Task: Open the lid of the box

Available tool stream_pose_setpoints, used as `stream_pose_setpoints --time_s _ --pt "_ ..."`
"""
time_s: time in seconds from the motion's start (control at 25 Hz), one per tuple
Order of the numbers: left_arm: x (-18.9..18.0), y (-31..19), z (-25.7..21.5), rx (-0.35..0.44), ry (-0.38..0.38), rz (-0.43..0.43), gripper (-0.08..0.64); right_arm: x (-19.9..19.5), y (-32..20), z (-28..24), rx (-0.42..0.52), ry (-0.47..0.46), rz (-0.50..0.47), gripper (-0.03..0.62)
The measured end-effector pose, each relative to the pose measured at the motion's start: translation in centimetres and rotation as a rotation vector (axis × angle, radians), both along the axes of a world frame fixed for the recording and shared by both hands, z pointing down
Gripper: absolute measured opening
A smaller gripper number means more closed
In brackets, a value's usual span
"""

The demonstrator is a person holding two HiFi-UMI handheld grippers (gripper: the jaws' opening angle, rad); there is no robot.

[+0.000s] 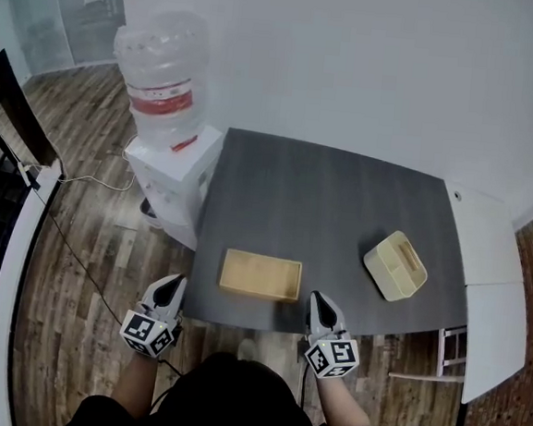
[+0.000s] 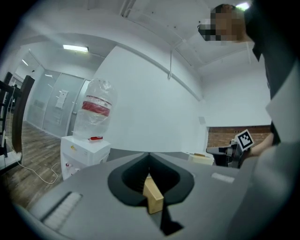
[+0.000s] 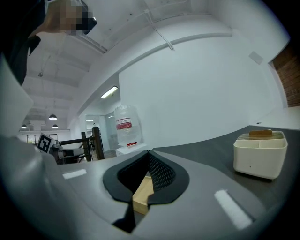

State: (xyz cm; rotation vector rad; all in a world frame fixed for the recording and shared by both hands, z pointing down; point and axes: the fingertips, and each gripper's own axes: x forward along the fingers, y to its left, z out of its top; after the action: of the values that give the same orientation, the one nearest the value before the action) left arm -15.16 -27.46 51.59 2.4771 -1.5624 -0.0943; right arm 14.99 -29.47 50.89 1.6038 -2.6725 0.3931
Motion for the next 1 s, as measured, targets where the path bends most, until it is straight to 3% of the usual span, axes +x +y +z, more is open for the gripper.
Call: stream_pose_setpoints --time_s 0.48,0.64,0.92,1.0 --pt "0.9 -2.4 2.2 -0.087 -0.026 -0.068 0.0 0.7 -2.9 2.3 -0.074 0.01 -0.082 0.003" --pt "1.3 -3.7 4.0 -0.161 -0.008 -0.092 0.0 1.2 -3.6 3.4 -0.111 0.019 -0.068 0.003" --pt "3.8 -5.6 7.4 -0.291 0.033 -0.005 0.002 0.8 -4.1 6.3 -0.196 0.052 -0.022 0.003" --pt "4.1 -6.1 8.5 -0.335 0.046 0.017 0.039 0.6 -4.0 7.2 -0.225 0.071 -0.011 0.003"
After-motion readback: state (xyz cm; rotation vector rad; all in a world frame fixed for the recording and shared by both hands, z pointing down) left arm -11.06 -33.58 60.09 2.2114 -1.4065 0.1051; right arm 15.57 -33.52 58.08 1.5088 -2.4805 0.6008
